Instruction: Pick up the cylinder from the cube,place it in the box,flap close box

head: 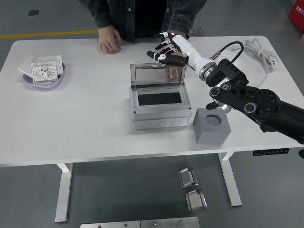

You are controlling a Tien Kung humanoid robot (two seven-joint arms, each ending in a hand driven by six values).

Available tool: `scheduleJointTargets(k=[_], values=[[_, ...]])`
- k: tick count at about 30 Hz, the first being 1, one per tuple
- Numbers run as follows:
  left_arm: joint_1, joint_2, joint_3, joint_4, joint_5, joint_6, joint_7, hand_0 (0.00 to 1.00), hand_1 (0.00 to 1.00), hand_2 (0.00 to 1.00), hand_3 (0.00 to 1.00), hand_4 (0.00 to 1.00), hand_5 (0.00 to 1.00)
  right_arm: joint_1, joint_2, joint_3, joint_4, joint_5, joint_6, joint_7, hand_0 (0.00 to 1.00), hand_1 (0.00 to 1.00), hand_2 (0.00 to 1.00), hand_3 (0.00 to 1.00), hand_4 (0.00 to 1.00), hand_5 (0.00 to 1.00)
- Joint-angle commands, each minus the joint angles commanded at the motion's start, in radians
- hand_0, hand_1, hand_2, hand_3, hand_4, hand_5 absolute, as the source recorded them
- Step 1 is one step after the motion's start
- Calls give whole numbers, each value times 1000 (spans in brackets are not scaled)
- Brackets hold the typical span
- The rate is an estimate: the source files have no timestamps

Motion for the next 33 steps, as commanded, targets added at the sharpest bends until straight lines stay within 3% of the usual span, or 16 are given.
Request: scheduleJointTargets(k=[1, 16, 33], values=[[-1, 0, -4, -1, 4, 0, 0, 685, 670, 572, 626, 514, 339, -1, 2, -6, -5, 7, 0, 3, 744, 711, 731, 848, 888, 733], [-11, -1, -57, -20, 68, 1, -4, 685, 670, 572, 624, 515, 339, -8, 12, -92, -91, 136, 3, 38, 744, 708, 724, 841, 890, 756], [3, -5, -85, -21, 81, 6, -8, 684, 669, 571, 624, 514, 337, -74, -57, -23, 80, -46, -27, 6, 738, 700, 721, 839, 887, 748]])
